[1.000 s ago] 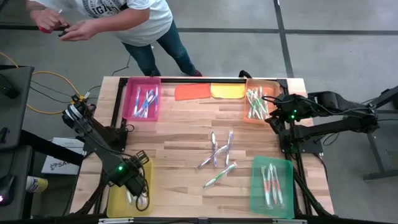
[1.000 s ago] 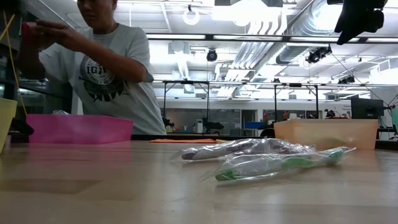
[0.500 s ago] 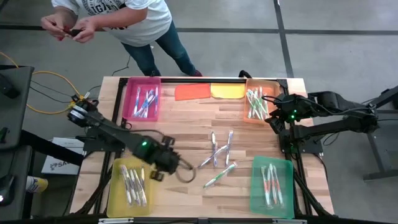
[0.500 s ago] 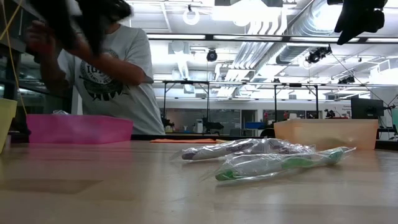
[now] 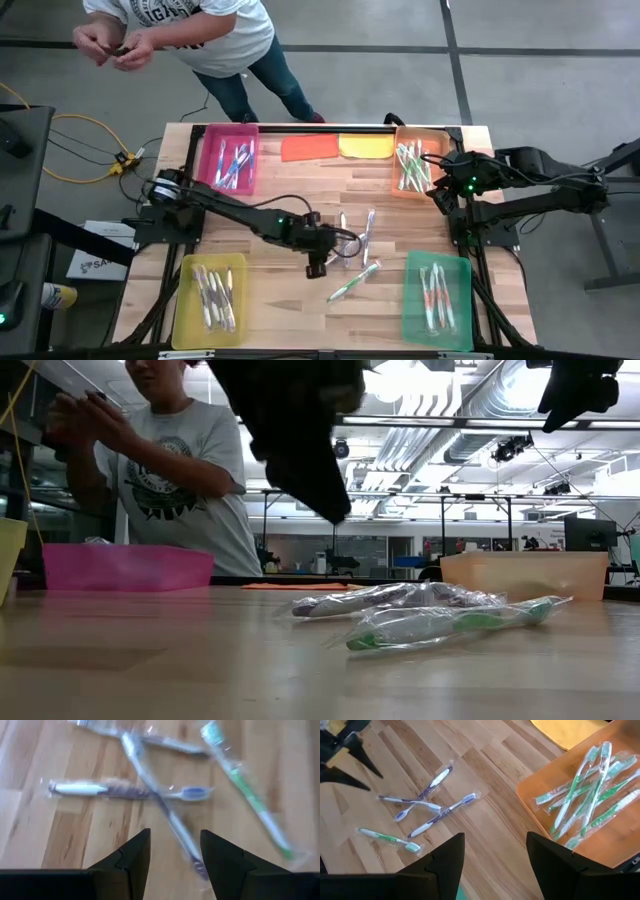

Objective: Pick & Place Toothbrushes
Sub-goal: Put the purple toothbrush into the yellow bin

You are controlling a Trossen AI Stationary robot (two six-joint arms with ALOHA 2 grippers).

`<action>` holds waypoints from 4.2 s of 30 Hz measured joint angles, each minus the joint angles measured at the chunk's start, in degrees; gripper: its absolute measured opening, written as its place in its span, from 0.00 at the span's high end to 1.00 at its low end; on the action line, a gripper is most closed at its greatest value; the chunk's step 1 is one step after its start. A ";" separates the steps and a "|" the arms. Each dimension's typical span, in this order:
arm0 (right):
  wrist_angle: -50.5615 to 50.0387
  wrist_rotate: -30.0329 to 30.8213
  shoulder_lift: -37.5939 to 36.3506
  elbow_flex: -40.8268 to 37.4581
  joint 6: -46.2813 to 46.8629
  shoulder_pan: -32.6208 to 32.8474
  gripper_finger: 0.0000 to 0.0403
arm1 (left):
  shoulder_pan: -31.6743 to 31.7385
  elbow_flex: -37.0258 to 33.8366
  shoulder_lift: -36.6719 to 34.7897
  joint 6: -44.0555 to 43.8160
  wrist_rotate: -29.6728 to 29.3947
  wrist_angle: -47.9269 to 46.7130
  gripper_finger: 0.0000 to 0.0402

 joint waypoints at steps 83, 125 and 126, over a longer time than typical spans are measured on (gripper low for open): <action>-1.44 1.55 -0.10 0.00 -1.51 -0.02 0.49 | -21.44 7.14 -8.26 46.43 22.34 -66.52 0.96; -1.44 2.83 -0.10 0.00 0.67 0.00 0.49 | -11.91 4.22 -8.26 30.84 -0.54 -35.75 0.51; -1.44 2.82 -0.10 0.00 0.24 0.01 0.49 | -10.81 4.22 -8.26 34.41 -0.54 -32.79 0.51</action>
